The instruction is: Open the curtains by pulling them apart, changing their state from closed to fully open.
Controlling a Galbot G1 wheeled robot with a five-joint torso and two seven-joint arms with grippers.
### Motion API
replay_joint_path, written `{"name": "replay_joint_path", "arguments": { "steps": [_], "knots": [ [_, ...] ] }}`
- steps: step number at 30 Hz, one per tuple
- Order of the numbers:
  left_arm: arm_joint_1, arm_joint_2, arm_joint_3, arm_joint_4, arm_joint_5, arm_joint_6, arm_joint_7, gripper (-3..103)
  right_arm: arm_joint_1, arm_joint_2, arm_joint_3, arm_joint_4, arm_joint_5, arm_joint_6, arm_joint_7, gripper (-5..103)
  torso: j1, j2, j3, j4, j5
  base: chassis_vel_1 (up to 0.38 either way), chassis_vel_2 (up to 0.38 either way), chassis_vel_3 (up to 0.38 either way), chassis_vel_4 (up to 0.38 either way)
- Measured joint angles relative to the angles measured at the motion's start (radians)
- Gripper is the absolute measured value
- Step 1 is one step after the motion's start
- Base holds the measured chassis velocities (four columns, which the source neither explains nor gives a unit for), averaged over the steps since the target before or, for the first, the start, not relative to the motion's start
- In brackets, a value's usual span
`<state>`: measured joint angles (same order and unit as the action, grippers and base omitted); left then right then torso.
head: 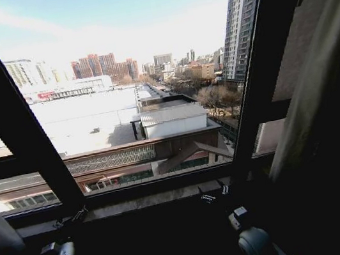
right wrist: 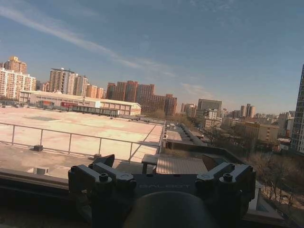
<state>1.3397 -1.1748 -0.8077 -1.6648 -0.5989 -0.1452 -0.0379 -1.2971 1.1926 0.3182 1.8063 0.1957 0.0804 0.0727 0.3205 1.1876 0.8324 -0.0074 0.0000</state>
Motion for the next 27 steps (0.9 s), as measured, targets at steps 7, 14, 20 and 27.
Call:
{"name": "replay_joint_path", "arguments": {
  "steps": [7, 14, 20, 27],
  "knots": [
    [0.0, 0.0, 0.0, 0.0, 0.0, 0.0, 0.0, 100, 0.0, 0.0, 0.0, 0.0, 0.0, 0.0, 0.0, 100, 0.0, 0.0, 0.0, 0.0001, 0.0003, 0.361, 0.356, -0.368, -0.341],
    [0.0, 0.0, 0.0, 0.0, 0.0, 0.0, 0.0, 100, 0.0, 0.0, 0.0, 0.0, 0.0, 0.0, 0.0, 100, 0.0, 0.0, 0.0, -0.0002, 0.0001, 0.374, 0.339, -0.364, -0.335],
    [0.0, 0.0, 0.0, 0.0, 0.0, 0.0, 0.0, 100, 0.0, 0.0, 0.0, 0.0, 0.0, 0.0, 0.0, 100, 0.0, 0.0, 0.0, 0.0002, 0.0, 0.383, 0.344, -0.373, -0.339],
    [0.0, 0.0, 0.0, 0.0, 0.0, 0.0, 0.0, 100, 0.0, 0.0, 0.0, 0.0, 0.0, 0.0, 0.0, 100, 0.0, 0.0, 0.0, 0.0002, -0.0004, 0.272, 0.28, -0.258, -0.298]
  ]
}}
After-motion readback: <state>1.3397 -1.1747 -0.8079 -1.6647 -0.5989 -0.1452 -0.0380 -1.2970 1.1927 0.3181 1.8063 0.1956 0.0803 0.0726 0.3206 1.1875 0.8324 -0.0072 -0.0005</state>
